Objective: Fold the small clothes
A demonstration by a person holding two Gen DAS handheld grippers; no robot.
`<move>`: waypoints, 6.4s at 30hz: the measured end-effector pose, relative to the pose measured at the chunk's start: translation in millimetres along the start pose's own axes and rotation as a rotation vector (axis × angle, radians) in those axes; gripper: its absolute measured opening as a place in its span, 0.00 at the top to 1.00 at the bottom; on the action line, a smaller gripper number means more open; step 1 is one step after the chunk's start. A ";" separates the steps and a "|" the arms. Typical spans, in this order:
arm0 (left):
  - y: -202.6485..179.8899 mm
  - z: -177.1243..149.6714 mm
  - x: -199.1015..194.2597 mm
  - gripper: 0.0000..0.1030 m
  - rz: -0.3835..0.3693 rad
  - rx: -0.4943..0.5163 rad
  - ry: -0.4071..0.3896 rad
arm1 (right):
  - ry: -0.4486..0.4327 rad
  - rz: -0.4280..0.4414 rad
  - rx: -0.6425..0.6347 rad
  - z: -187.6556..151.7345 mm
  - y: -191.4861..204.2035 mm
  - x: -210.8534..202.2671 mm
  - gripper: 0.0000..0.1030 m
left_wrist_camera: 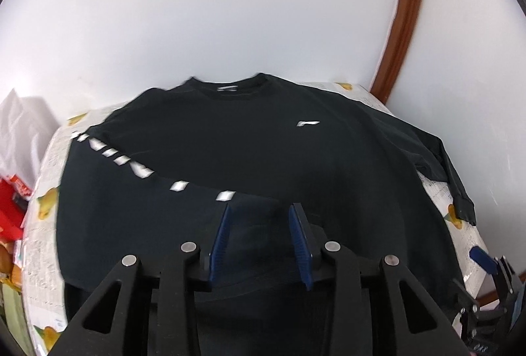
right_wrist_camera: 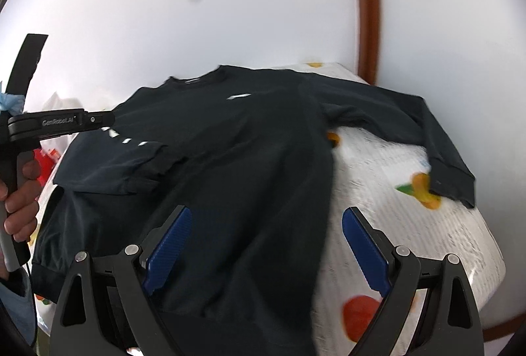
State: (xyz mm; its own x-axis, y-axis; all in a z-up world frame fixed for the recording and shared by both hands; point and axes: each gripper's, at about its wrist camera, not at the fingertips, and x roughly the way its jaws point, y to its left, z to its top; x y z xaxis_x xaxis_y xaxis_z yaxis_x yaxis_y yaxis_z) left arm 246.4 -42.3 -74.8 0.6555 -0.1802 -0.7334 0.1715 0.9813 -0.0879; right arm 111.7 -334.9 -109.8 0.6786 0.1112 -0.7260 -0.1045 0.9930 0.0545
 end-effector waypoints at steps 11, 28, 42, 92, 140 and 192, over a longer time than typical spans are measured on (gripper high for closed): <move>133.6 -54.9 -18.7 0.45 0.149 -0.153 0.025 | 0.073 0.057 -0.156 37.4 86.2 51.7 0.33; 200.6 -117.9 11.4 0.42 0.147 -0.219 0.149 | 0.293 0.132 -0.050 49.6 112.8 175.4 0.57; 189.2 -117.2 22.0 0.33 0.237 -0.184 0.135 | 0.008 0.128 -0.152 130.0 109.1 120.2 0.84; 157.2 -178.1 -40.2 0.34 0.138 -0.177 0.167 | 0.165 -0.157 -0.090 -19.9 -89.0 22.4 0.42; 126.7 -268.4 -118.0 0.60 0.051 -0.037 0.120 | 0.143 -0.087 -0.138 -98.1 -50.8 -5.7 0.83; 144.6 -222.3 -118.0 0.56 0.113 -0.117 0.087 | -0.010 -0.205 -0.069 -52.8 -102.1 -36.0 0.57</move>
State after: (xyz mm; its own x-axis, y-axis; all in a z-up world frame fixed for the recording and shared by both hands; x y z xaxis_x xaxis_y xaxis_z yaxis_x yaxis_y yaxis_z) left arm 30.3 136.0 -150.9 0.5983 -0.0671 -0.7984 0.0102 0.9970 -0.0761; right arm 59.6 -442.4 -125.5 0.6983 -0.0922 -0.7098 -0.0129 0.9899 -0.1412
